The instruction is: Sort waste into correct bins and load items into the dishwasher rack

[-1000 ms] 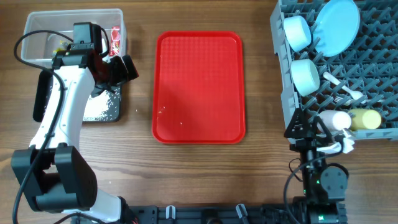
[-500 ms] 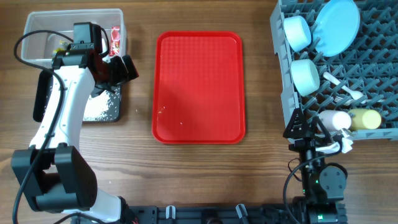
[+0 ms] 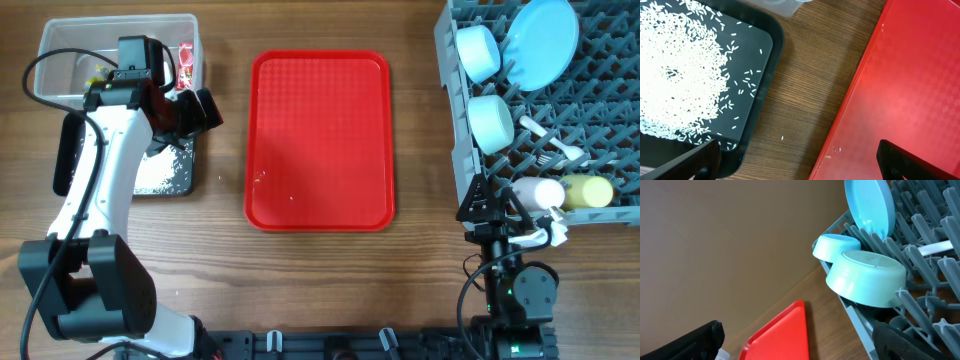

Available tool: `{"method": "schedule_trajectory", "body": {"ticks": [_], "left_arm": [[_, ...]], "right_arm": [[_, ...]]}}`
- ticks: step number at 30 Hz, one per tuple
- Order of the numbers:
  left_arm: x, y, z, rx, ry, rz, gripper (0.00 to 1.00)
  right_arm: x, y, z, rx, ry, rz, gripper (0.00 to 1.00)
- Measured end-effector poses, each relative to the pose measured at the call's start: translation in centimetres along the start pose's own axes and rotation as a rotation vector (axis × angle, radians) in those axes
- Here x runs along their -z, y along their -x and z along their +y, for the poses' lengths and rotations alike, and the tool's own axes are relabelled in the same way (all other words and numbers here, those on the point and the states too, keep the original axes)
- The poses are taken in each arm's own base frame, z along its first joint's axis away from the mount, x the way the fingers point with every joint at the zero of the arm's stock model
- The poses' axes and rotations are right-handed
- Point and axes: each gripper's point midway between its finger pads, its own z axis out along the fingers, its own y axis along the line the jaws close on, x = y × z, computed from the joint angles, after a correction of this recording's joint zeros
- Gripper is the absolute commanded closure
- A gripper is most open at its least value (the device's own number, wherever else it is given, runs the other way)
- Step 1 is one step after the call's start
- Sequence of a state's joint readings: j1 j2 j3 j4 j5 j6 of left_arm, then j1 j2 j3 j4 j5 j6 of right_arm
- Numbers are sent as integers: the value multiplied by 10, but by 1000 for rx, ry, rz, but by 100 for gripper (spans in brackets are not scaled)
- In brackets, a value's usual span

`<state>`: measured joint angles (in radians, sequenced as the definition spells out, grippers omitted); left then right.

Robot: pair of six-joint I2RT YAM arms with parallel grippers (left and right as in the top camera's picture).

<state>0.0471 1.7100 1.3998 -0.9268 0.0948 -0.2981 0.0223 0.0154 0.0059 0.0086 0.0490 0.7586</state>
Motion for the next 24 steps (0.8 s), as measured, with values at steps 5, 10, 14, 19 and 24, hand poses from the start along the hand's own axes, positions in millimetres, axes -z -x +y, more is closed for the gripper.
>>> {"method": "schedule_trajectory", "body": {"ticks": [5, 10, 14, 19, 24], "left_arm": [[0, 0, 0, 0, 0, 0, 0], [0, 0, 0, 0, 0, 0, 0], [0, 0, 0, 0, 0, 0, 0], [0, 0, 0, 0, 0, 0, 0], [0, 0, 0, 0, 0, 0, 0]], "right_arm": [[0, 0, 0, 148, -3, -2, 0], [0, 0, 0, 474, -3, -1, 0], [0, 0, 0, 739, -3, -1, 0], [0, 0, 0, 1032, -2, 0, 0], [0, 0, 0, 1163, -3, 0, 0]]}}
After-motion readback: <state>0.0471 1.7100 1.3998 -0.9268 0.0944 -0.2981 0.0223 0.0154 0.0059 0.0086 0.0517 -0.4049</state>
